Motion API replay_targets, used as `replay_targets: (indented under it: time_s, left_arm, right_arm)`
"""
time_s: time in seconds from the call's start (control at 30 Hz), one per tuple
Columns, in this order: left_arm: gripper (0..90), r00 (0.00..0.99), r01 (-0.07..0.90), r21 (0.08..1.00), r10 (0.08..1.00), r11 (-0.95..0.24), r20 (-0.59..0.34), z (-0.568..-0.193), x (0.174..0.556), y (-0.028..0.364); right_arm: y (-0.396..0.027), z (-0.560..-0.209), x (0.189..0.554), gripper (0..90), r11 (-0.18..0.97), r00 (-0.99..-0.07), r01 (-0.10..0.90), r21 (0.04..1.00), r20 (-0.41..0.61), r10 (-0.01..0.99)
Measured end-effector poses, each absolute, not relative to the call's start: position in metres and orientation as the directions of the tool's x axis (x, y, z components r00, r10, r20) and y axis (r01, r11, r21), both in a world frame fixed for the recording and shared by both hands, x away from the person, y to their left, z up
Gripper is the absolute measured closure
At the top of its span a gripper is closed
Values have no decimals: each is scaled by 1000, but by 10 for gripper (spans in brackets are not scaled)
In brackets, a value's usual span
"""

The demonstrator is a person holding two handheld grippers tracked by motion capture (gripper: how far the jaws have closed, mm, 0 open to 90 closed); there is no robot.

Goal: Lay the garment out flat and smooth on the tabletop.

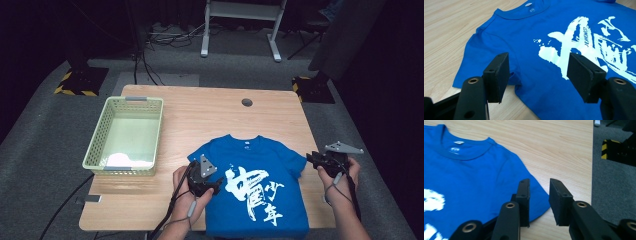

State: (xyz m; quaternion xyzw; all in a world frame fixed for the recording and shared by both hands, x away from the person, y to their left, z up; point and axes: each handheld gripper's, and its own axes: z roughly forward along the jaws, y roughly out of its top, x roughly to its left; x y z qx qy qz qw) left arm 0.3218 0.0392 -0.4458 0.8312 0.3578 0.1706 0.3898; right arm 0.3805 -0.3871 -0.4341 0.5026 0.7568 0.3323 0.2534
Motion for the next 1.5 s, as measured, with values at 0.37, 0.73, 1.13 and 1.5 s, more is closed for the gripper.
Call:
replay_targets:
  time_s: [0.37, 0.73, 1.13, 1.5]
  left_arm:
    - [325, 701, 448, 767, 713, -459, 17, -442, 313, 36]
    - [303, 738, 431, 750, 674, -501, 27, -442, 297, 32]
    - [298, 784, 472, 679, 619, -562, -32, -472, 291, 17]
    - [303, 780, 502, 634, 625, -588, -37, -491, 307, 3]
  right_arm:
    - [-363, -412, 350, 586, 336, -476, 518, 787, -61, 877]
    - [-345, -422, 311, 479, 421, -591, 509, 751, -51, 805]
    - [-337, -462, 302, 466, 460, -632, 555, 693, -9, 775]
    - [-327, -492, 315, 445, 479, -659, 553, 681, 6, 752]
